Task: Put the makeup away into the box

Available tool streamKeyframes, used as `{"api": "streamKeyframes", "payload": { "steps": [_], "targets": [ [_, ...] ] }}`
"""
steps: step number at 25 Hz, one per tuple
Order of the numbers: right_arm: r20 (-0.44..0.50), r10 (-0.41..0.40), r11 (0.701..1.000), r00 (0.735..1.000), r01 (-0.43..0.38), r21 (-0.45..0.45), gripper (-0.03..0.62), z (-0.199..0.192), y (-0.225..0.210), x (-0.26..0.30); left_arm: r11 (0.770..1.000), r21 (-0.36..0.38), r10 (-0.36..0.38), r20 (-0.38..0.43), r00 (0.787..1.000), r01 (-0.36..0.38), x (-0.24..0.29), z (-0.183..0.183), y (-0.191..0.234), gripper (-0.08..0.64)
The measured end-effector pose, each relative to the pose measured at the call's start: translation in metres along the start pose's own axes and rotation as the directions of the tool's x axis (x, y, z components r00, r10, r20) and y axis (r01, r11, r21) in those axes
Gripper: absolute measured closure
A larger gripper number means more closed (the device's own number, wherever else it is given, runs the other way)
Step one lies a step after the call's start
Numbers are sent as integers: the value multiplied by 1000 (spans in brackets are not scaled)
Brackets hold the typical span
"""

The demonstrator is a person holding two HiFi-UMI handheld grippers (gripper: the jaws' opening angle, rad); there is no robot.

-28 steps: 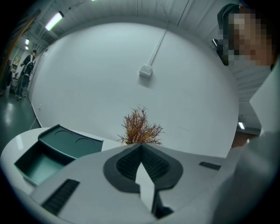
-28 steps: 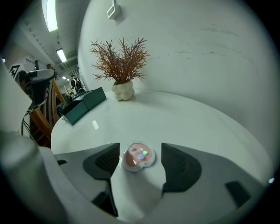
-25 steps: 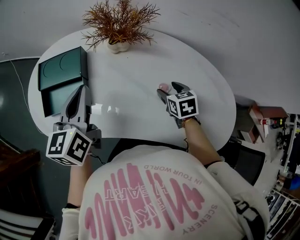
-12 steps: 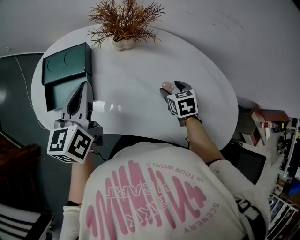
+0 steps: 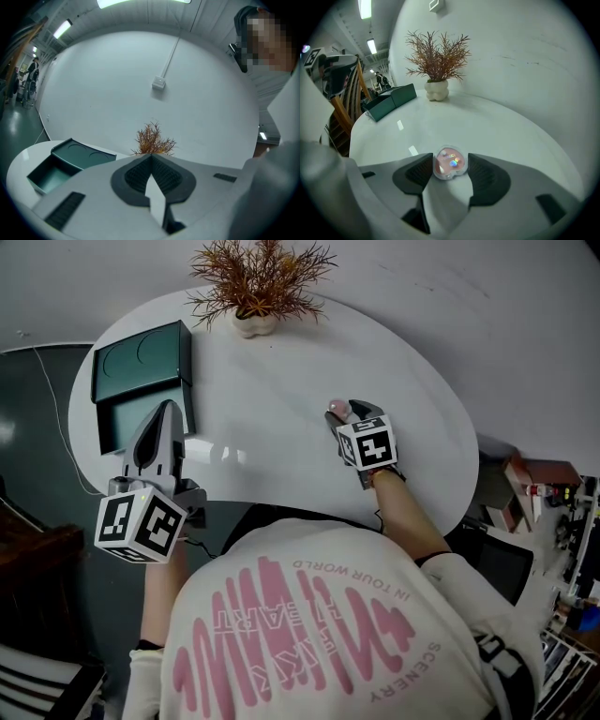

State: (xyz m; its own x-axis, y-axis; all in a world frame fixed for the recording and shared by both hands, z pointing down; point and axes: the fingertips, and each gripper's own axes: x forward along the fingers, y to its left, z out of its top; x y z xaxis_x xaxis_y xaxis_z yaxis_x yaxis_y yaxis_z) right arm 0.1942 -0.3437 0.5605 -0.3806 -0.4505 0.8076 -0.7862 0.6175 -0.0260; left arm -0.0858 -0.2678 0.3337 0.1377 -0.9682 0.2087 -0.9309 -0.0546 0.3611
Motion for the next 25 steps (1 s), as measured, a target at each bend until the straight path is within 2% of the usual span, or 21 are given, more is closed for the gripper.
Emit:
{"api": "streamKeyframes", "payload": {
  "steps": [7,17,21,25],
  "targets": [
    [24,-33,998,999,32,53,359,-2,-1,-1,1000,-1,-13,5,1000,13,-4,-2,3,558],
    [43,-23,995,999,19,93,359,2,22,-13,999,-5,-38,7,999,38,-17,-1,12,557],
    [79,-23,995,997,14,103,359,8,37,-24,999,-5,-53,19,998,53,-29,0,15,557],
    [129,-7,986,992,-14,163,359,17,54,-38,998,0,-64,35,997,64,-45,-1,17,558]
  ]
}}
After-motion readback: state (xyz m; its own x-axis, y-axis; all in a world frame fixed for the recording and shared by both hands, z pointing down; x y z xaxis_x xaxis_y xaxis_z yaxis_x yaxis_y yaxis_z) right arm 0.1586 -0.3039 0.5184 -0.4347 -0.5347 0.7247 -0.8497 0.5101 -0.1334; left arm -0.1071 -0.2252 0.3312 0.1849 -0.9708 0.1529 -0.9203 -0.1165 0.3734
